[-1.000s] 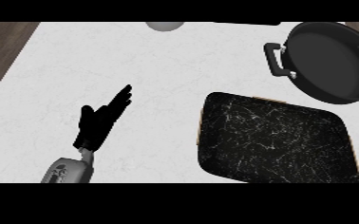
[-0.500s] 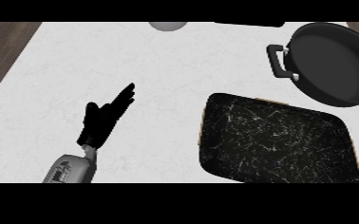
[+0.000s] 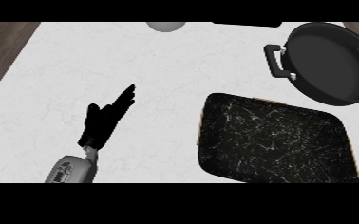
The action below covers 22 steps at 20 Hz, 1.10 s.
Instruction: Pick the tomato from the tray and place it in the pot
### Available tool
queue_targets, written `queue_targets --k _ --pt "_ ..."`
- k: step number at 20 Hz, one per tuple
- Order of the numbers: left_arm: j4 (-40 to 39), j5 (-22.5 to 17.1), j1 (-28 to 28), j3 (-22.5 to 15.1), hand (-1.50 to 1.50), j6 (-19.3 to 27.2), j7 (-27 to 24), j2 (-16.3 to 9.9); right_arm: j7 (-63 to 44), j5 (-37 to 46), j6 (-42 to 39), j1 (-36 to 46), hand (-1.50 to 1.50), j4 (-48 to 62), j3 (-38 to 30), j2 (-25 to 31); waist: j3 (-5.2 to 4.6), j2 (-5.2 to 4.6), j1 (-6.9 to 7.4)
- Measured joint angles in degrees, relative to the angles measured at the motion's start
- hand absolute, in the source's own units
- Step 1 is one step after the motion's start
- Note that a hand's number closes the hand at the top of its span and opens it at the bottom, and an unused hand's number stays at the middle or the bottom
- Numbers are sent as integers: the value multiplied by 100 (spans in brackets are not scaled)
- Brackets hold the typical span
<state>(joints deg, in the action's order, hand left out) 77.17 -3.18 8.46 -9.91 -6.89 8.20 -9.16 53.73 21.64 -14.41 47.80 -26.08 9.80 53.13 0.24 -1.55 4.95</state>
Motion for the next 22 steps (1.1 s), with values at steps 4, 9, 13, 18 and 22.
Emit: queue_targets --k 4,9,13,18,22 --pt "-14 3 37 59 0 -10 17 -44 -43 631 819 259 150 151 353 -306 -4 2 -14" --pt "-88 19 54 82 0 12 -38 8 -426 1461 1312 636 150 573 899 -722 -12 2 -32" --pt "7 53 29 59 0 67 45 43 -1081 2019 1067 833 -150 1040 1342 -1041 -16 21 -48" --pt "-30 55 -4 139 0 37 -20 -11 -1295 2344 844 1090 -150 1569 1526 -1438 -11 24 -108" --pt "-46 51 -88 142 0 18 -64 -1 -880 1747 532 1158 -150 1721 940 -1740 -4 29 -154"
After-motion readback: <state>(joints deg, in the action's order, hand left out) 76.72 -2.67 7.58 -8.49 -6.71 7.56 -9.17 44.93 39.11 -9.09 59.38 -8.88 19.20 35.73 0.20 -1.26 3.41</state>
